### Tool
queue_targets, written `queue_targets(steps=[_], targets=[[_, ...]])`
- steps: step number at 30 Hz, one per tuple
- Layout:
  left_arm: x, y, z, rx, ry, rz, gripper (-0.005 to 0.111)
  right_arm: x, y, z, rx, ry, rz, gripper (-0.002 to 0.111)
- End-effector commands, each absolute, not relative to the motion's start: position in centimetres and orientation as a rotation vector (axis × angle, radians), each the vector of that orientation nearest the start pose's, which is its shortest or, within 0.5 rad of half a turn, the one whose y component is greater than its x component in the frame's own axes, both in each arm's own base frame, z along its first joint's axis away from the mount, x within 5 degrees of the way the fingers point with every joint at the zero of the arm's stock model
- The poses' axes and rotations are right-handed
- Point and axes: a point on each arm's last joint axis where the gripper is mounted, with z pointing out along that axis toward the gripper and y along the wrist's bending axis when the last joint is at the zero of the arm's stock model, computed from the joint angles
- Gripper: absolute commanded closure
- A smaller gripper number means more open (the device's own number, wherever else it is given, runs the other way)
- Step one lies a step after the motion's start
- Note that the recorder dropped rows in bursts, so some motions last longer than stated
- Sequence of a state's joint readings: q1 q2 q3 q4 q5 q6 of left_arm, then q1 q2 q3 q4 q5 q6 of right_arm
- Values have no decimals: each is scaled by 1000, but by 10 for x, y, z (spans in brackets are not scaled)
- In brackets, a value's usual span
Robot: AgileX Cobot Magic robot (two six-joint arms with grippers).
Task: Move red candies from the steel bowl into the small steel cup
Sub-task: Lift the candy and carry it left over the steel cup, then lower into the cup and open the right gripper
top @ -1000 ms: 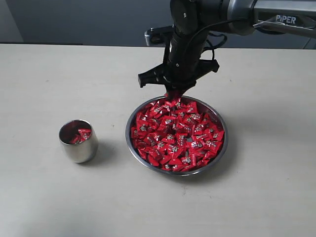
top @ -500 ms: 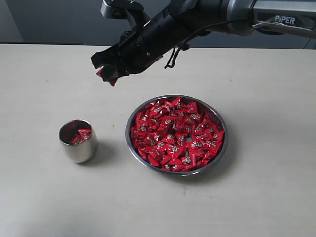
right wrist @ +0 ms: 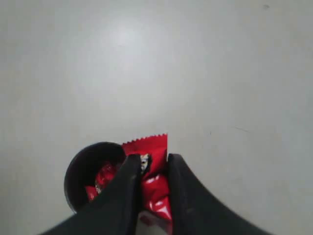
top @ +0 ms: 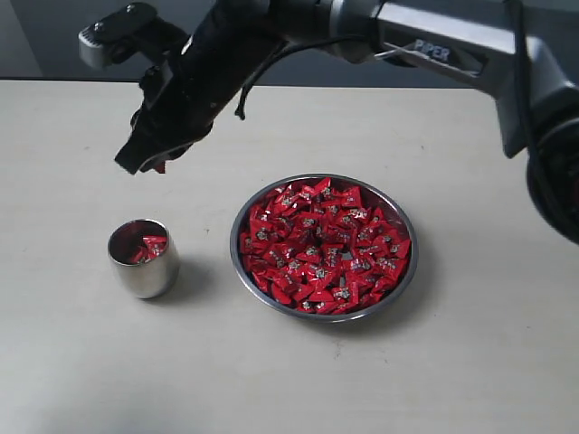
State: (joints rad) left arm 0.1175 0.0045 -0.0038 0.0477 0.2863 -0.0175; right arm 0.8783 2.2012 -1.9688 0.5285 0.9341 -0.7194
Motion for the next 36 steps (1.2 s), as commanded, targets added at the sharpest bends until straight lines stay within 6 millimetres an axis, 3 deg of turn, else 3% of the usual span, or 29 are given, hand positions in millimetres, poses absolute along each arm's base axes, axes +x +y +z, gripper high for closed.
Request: queue_targets(steps=[1,10,18,36], targets=[[54,8,187,-93,1767,114,106,275,418,230,-1853,1996,585,109],[54,8,187,-93,1767,114,106,251,436,217,-1961,1976,589,109],[54,8,187,-93,1767,114,106,247,443,197,-1973,2018,594,109],[54,8,187,-93,1767,114,106,251,444,187,-1930,2066,559,109]])
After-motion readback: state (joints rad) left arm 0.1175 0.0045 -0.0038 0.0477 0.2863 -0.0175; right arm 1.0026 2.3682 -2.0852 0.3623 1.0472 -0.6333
